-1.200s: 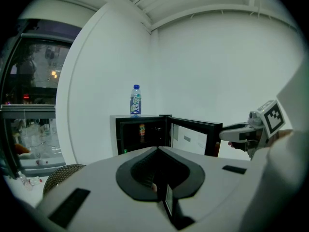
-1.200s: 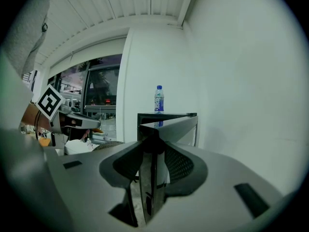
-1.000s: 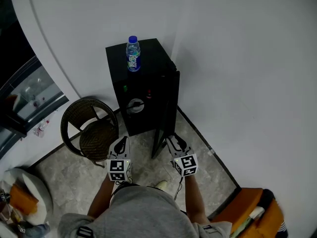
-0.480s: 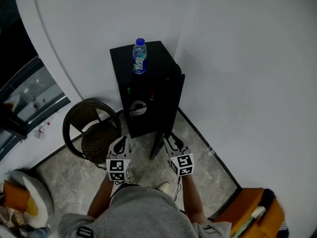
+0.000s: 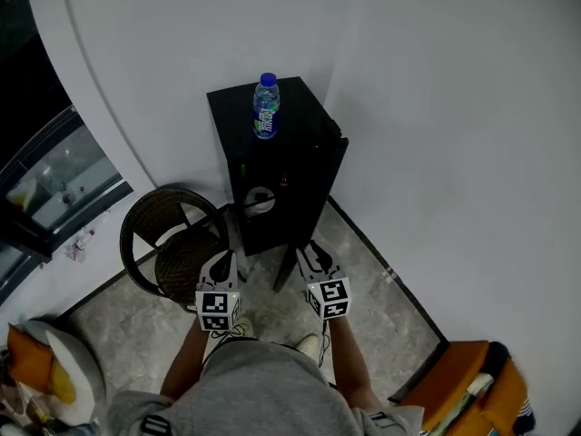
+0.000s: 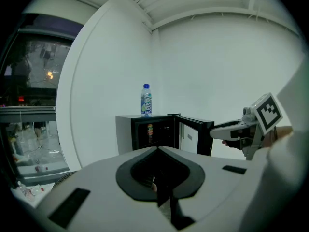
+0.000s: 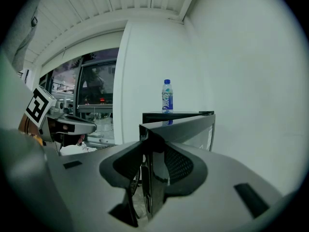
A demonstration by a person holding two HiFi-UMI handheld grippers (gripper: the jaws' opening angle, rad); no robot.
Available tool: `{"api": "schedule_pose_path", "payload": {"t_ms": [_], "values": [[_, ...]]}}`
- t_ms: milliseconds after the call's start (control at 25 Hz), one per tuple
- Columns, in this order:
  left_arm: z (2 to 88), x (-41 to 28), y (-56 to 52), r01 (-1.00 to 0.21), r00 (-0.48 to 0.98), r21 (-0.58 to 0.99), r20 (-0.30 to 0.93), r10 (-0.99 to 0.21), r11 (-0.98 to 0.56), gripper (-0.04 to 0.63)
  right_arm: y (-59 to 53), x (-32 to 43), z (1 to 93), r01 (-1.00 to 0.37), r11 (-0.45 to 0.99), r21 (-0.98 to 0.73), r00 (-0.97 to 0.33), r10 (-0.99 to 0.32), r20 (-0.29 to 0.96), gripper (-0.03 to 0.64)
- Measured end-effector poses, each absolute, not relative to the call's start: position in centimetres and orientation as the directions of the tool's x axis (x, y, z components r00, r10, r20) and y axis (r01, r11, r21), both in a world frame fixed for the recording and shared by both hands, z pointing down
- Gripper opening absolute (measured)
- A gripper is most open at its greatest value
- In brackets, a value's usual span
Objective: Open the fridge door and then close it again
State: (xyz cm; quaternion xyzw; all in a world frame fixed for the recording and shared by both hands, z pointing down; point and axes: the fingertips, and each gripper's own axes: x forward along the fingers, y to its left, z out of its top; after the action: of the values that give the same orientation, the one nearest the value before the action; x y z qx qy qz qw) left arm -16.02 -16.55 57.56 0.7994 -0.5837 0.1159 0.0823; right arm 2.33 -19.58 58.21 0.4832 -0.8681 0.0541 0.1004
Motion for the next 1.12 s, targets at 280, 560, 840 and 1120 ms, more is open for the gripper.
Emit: {"api": "schedule_pose_path", "payload": {"t_ms": [280, 560, 840, 1120], "values": [[58.0, -18.6, -17.3, -0.952, 0.292, -0.007, 0.289, -0.912, -0.307, 0.005, -20.9, -0.4, 58.3, -0.862, 0.507, 0.0, -0.493, -0.839, 0.228, 0.152], [58.1, -20.2, -18.2, -0.95, 0.296, -0.007, 0.287, -0.911, -0.311, 0.005, -22.3, -2.7, 58.2, -0.871, 0.492, -0.001, -0.479, -0.847, 0.231, 0.15], [58.5, -22.2, -18.8, -0.948, 0.302, -0.009, 0.295, -0.907, -0.318, 0.005, -23.6, -4.7, 58.4, -0.878, 0.479, -0.006, -0.467, -0.852, 0.236, 0.15], [58.4, -24.0, -19.9, -0.945, 0.309, -0.011, 0.296, -0.904, -0.327, 0.005, -25.1, -6.6, 58.3, -0.885, 0.465, -0.011, -0.455, -0.86, 0.232, 0.15]]}}
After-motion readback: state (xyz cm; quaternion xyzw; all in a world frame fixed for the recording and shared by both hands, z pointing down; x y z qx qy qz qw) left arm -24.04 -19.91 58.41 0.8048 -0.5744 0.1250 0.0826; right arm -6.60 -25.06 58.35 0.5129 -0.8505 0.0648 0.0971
